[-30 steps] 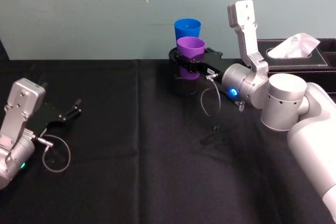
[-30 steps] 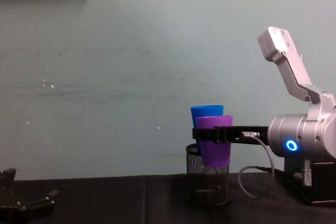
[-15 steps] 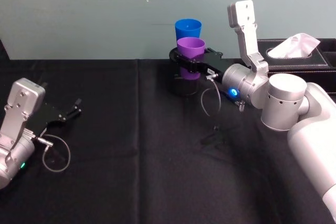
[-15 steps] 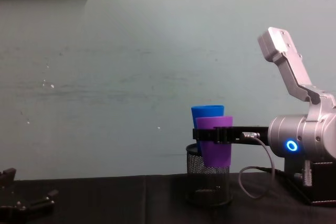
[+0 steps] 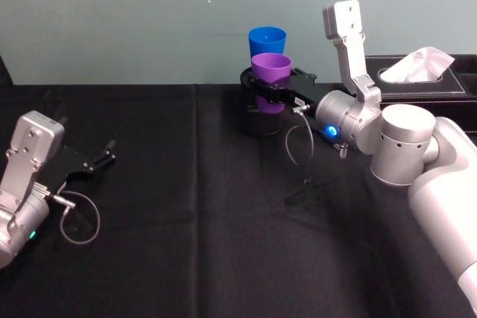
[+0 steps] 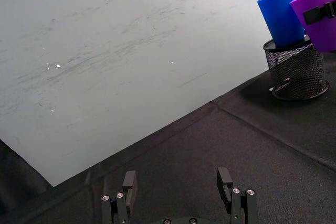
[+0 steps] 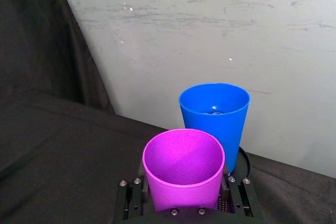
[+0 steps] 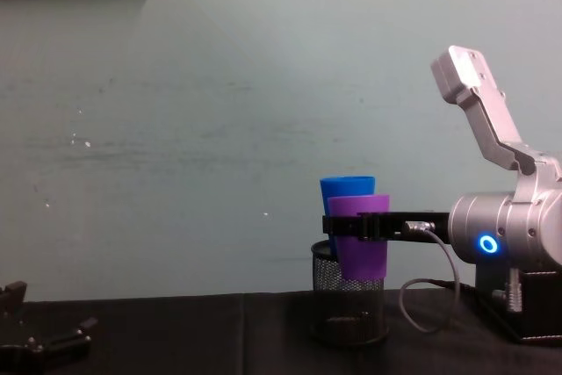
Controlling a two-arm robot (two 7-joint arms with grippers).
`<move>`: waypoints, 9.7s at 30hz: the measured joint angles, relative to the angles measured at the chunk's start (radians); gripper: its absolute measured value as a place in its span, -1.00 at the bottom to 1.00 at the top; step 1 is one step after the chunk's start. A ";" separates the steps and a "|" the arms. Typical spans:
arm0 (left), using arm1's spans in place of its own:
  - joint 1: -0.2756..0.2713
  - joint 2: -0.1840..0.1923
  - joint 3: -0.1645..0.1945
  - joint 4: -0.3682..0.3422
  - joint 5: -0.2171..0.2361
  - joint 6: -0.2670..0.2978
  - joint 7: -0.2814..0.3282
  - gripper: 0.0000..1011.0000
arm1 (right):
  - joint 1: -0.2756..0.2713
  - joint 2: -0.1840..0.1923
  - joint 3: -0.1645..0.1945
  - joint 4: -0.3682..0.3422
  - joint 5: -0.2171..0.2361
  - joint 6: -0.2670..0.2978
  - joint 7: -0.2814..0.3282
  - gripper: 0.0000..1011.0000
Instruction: Pick up one cup with a gripper and tap it against the other cup.
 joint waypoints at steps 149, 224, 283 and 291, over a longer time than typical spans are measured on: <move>0.000 0.000 0.000 0.000 0.000 0.000 0.000 0.98 | 0.000 0.000 0.000 0.000 0.000 0.000 0.000 0.44; 0.000 0.000 0.000 0.000 0.000 0.000 0.000 0.98 | 0.000 0.000 0.000 0.000 0.000 0.000 0.000 0.45; 0.000 0.000 0.000 0.000 0.000 0.000 0.000 0.98 | -0.153 0.036 0.012 -0.197 -0.005 0.000 -0.035 0.45; 0.000 0.000 0.000 0.000 0.000 0.000 0.000 0.98 | -0.365 0.081 0.025 -0.408 -0.051 -0.072 -0.098 0.45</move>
